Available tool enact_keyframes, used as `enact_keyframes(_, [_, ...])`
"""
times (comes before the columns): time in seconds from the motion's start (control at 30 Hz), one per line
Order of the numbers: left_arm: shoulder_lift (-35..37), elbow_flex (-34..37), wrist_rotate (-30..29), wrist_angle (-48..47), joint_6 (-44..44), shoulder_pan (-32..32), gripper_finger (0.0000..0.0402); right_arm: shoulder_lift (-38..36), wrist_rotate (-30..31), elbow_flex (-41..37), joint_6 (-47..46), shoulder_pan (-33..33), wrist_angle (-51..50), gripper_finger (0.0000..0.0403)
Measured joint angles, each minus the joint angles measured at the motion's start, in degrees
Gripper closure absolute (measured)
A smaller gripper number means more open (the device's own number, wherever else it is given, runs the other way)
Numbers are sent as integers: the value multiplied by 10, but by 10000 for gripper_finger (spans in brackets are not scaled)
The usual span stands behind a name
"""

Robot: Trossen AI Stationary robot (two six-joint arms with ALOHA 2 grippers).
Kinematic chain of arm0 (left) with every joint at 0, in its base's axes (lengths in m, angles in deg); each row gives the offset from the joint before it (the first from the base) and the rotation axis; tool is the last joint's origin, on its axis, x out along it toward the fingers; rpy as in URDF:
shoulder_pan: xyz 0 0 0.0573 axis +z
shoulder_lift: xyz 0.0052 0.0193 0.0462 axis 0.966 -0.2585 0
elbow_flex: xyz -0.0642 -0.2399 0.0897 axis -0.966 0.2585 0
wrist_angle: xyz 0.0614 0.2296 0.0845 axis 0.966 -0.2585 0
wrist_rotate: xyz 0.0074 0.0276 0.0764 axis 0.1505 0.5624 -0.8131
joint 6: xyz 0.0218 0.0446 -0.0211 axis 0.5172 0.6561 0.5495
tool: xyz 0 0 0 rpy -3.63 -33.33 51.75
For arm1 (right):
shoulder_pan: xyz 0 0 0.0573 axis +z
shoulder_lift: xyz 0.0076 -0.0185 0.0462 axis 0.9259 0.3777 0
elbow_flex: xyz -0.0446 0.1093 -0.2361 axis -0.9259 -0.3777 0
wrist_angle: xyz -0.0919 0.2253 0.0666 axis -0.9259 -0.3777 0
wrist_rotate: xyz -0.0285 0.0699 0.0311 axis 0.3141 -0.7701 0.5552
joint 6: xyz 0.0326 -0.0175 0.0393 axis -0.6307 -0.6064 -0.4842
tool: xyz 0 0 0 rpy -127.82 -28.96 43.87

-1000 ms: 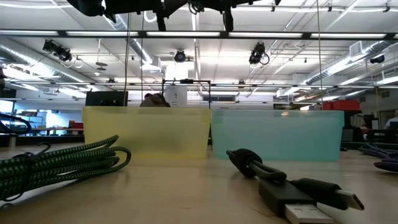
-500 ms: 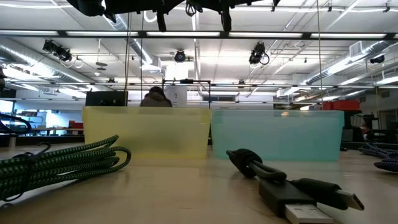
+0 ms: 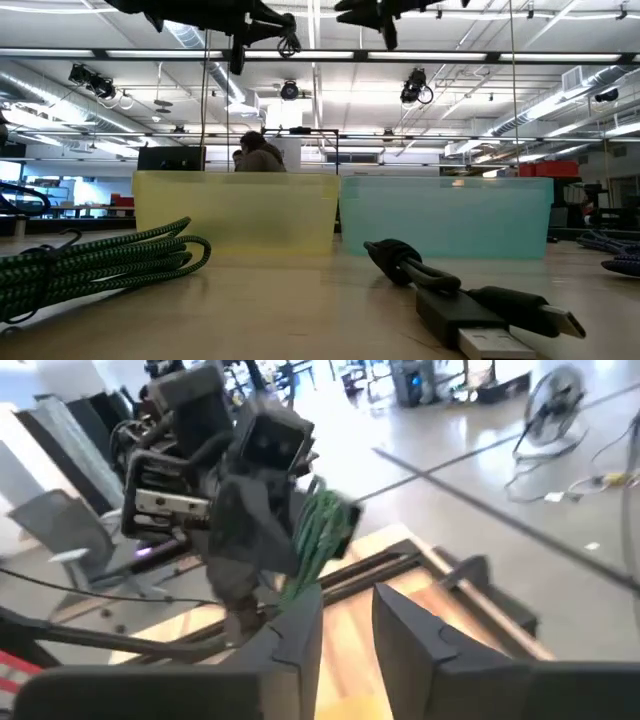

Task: Pick & Place USB Port
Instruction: Put the green patterned charger cable into the yellow bin

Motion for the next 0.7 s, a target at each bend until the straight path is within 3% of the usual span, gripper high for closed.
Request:
enact_keyframes(0.33, [1,2,-108,-150,-78,-101,370,-44,0,1,29,-98,-49,294])
enact_keyframes(0.57, [-14,3,-223,-248,-170,-174,370,-43,-6,0,49,-117,-78,293])
enact_keyframes(0.7, [-44,3,-256,-261,-227,-213,370,-42,-7,0,68,-116,-82,293])
